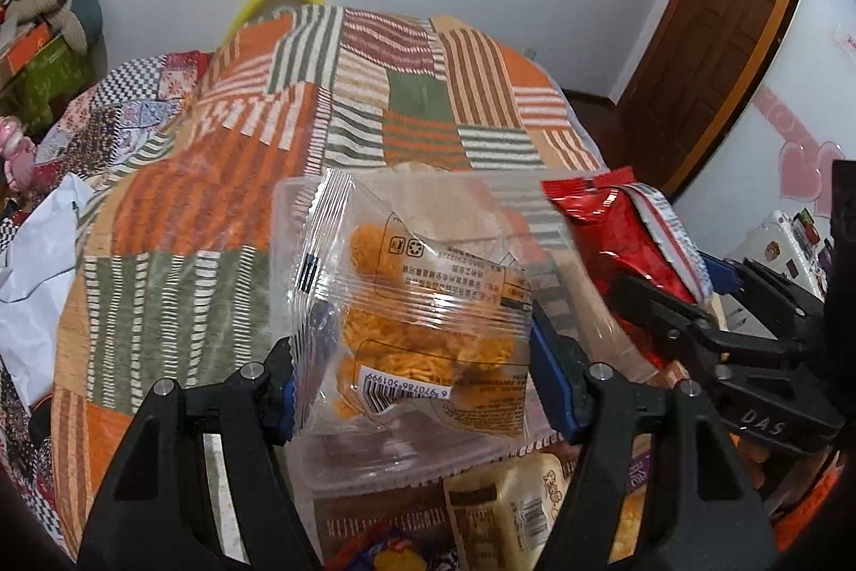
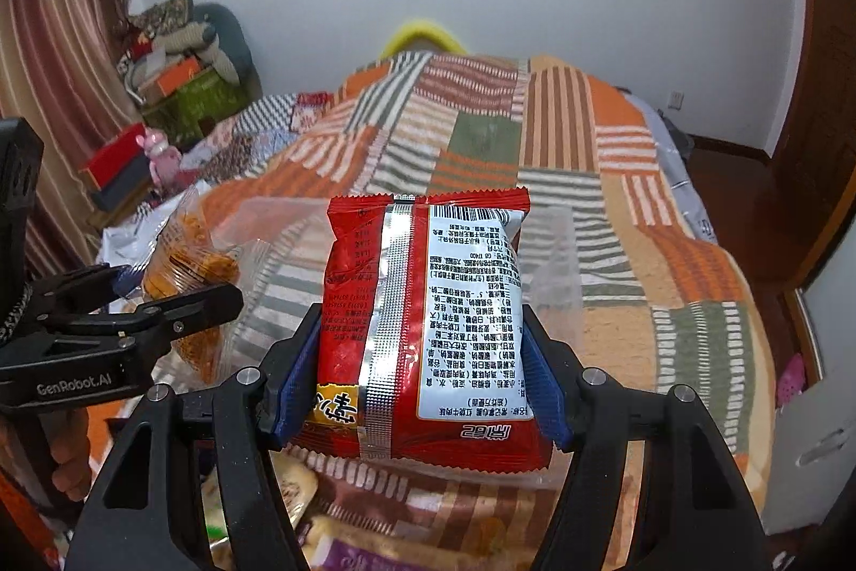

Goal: Organize snacks
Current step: 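Lower both bags into the clear box and open both tools, then grasp the blue chip bag with the left tool while the right tool grasps the green-trimmed bread bag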

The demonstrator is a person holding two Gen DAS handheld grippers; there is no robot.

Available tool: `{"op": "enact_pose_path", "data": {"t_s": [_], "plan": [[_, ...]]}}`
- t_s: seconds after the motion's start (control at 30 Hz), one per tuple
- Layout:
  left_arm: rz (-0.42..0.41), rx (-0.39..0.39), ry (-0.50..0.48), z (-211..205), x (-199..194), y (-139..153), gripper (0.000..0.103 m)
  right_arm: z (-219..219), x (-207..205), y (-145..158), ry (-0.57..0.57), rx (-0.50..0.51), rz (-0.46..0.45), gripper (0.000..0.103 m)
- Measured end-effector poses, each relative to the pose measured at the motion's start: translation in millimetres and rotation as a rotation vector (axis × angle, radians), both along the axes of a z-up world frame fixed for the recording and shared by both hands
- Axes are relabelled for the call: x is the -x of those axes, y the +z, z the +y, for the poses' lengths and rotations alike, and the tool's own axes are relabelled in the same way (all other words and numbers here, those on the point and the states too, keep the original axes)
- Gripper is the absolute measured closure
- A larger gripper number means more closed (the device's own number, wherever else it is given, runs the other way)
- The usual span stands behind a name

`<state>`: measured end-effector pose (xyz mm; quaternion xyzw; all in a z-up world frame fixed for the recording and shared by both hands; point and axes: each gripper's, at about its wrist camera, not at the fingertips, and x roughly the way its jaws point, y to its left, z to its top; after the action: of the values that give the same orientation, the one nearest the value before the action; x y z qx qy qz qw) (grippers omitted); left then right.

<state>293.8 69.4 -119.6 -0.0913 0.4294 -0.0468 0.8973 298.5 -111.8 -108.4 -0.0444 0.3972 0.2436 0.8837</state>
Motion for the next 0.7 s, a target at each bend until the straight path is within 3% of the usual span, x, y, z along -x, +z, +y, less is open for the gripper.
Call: {"op": "enact_pose_path", "data": {"t_s": [0.2,0.47,0.6,0.7], "plan": [[0.050,0.003,-0.029,-7.1,-13.3,-12.4,0.034,1.6,-11.9,-12.4,0.014,0.005,0.067,0.039],[0.067,0.020,-0.026,-8.9,-13.6,-14.2,0.029,-1.8,-8.3,-14.4,0.009,0.040,0.078,0.038],[0.052,0.013,-0.019,-6.9,-3.1,-5.6,0.029,-8.1,-1.4,-3.1,-0.001,0.027,0.047,0.028],[0.028,-0.011,-0.017,-5.8,9.8,5.8,0.029,-12.9,4.8,5.9,-0.003,0.017,0.023,0.026]]}}
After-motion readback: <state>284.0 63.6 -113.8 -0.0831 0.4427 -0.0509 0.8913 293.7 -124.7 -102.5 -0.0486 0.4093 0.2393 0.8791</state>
